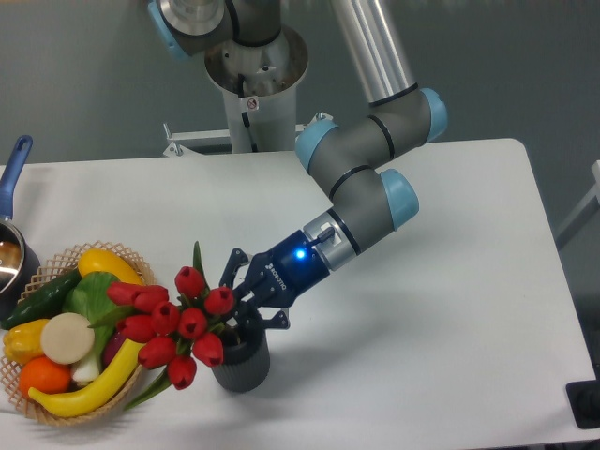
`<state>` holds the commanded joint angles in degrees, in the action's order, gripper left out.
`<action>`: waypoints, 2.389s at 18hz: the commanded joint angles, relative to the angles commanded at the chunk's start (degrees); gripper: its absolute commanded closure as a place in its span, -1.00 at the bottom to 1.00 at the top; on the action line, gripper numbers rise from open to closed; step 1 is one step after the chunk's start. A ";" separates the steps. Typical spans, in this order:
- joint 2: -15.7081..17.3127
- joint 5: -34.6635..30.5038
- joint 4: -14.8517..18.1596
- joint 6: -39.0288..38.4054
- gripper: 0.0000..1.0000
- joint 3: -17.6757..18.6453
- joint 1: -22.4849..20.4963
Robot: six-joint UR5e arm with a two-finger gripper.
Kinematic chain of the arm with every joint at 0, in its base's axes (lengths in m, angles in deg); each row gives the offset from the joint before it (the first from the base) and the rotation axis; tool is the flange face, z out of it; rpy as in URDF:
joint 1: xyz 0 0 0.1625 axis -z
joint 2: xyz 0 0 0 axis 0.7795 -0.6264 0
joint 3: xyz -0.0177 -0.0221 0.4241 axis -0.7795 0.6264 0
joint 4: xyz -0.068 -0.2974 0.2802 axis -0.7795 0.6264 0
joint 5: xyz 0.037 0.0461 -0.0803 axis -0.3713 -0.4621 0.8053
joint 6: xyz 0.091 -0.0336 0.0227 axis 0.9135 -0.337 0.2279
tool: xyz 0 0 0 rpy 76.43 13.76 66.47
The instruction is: Insert the flowers into the vase
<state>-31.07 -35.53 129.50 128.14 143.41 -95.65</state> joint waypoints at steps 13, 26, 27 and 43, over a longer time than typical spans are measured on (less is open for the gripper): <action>1.14 -0.09 -0.17 0.09 -1.00 -0.17 -1.85; 15.11 -18.88 -0.09 1.41 -1.00 -0.09 -9.49; 15.90 -19.77 -0.09 1.14 -1.00 -0.26 -10.63; 19.60 -48.41 7.98 16.76 -1.00 -11.78 -15.91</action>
<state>-11.47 -83.94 137.48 144.90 131.64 -111.56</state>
